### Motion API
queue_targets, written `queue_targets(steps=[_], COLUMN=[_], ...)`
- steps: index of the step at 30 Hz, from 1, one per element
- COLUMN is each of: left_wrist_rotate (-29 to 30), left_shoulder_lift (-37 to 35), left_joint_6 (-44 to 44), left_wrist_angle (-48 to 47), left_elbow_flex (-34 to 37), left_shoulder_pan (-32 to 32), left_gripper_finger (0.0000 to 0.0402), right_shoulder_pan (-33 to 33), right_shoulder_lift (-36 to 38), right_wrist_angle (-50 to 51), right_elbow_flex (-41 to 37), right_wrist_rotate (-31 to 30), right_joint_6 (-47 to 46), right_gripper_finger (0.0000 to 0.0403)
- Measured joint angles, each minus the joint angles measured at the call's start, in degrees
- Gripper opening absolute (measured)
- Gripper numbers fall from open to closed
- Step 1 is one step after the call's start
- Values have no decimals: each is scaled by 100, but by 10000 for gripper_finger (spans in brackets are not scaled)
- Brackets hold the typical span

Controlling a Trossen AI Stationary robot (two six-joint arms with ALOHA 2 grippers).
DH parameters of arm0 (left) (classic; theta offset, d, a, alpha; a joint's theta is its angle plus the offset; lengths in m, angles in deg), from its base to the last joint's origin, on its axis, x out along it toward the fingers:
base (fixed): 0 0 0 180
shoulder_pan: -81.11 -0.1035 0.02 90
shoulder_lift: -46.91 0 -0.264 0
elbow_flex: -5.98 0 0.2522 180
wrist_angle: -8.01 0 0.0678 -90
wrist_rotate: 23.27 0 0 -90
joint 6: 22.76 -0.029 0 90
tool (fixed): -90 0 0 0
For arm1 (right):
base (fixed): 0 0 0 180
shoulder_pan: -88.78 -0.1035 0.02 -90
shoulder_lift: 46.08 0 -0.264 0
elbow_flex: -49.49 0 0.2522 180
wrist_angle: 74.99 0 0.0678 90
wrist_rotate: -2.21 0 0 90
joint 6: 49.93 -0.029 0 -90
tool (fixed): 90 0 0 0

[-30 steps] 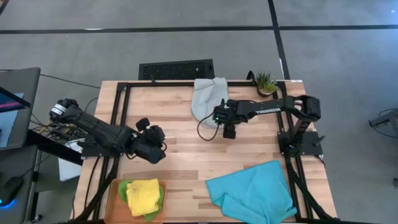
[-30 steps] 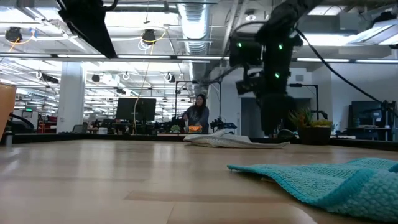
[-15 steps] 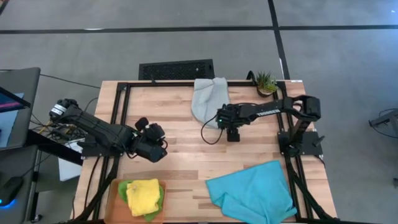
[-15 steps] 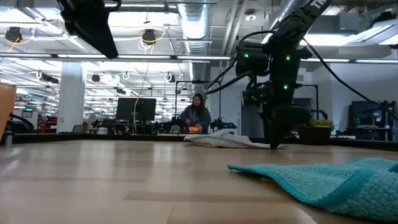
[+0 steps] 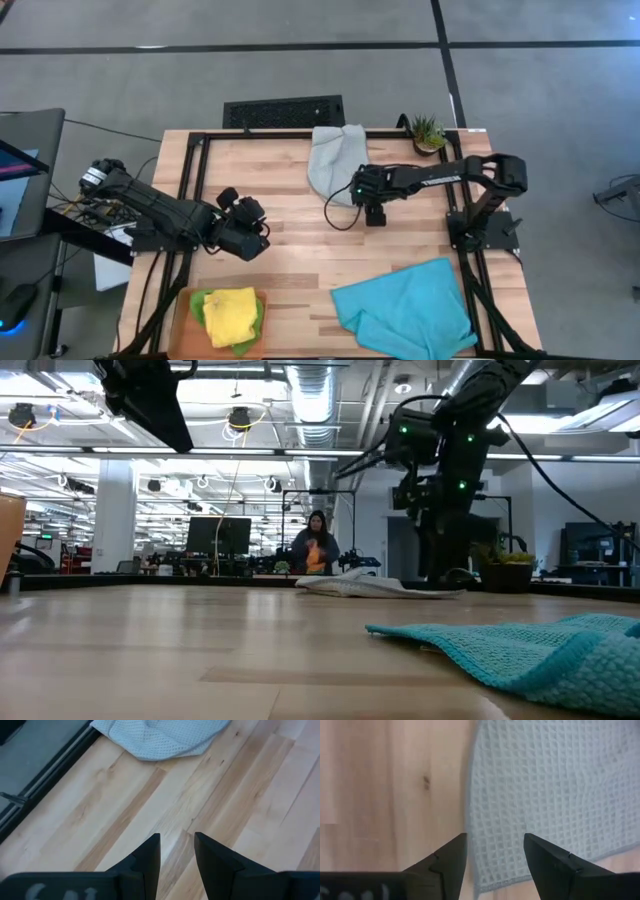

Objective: Fold microfiber towels
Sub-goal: Fold the gray towel

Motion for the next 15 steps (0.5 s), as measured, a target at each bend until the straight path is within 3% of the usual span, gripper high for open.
queue_targets(steps=[5,15], left_wrist_rotate=[114,258], left_shoulder_lift=[0,0], left_joint_6=[2,-6], left_wrist_angle=[2,1], left_elbow_flex=[0,0], left_shoulder_pan=[0,0], left_gripper_finger=[112,112], right_shoulder_pan=[2,2], right_shoulder_lift=[48,-546], right_wrist_angle=[-326,-752], right_elbow_flex=[0,9], right_wrist_rotate=[462,320], right_joint_6=[-2,-149], right_gripper_finger=[221,221])
